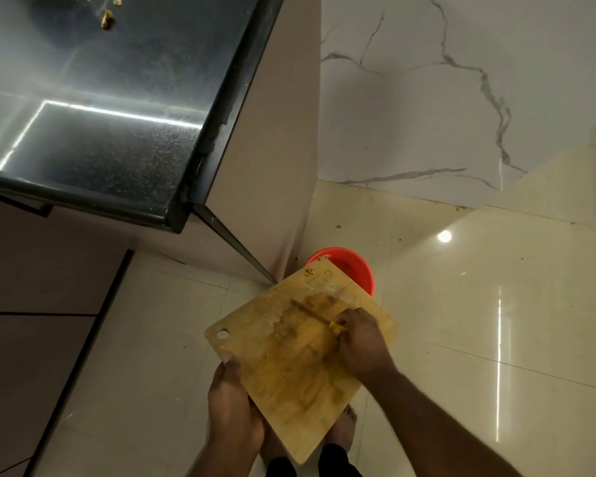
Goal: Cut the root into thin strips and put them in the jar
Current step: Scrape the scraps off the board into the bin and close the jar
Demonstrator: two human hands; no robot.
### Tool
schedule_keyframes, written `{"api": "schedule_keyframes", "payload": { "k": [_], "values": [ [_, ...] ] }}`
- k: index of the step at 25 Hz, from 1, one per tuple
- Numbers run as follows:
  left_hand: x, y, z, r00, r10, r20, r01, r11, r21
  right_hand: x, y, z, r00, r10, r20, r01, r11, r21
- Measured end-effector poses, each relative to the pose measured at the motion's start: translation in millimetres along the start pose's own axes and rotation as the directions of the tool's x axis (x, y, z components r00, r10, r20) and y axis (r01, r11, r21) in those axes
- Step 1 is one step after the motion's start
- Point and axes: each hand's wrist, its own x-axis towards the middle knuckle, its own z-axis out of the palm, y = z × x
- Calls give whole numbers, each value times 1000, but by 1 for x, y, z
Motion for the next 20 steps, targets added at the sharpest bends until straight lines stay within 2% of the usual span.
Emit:
{"api": "schedule_keyframes", "payload": {
  "k": [2, 3, 6, 8, 11, 13, 15, 17, 20],
  "values": [
    [-1, 0, -5, 1000, -3, -26, 3, 1000, 4, 8, 4, -4, 990, 129, -51, -129, 992, 1],
    [-1, 1, -6, 999, -3, -35, 3, 1000, 9, 8, 1, -3, 993, 112, -42, -112, 994, 19],
    [-1, 3, -4, 999, 8, -51, -7, 1000, 18, -5, -20, 3, 990, -95, 102, 90, 994, 53],
    [-1, 7, -3, 998, 21, -62, -20, 1000, 24, -4, -22, 6, 986, -126, 109, 122, 992, 38],
    [1, 10, -9, 998, 31, -62, -27, 998, 54, 19, -8, 3, 999, 38, -29, -37, 999, 14],
    [2, 12, -15, 998, 29, -47, -27, 998, 58, 35, 1, -4, 979, 186, -81, -185, 983, 15],
    [4, 12, -21, 999, 25, -38, -23, 998, 59, 47, 7, -9, 954, 268, -132, -268, 963, 17],
    [8, 12, -24, 999, 29, -46, -26, 998, 64, 51, 5, -9, 957, 254, -140, -251, 967, 41],
    [11, 11, -25, 998, 28, -49, -25, 998, 60, 49, -11, 3, 988, 156, -2, -155, 983, 97]
  ]
}}
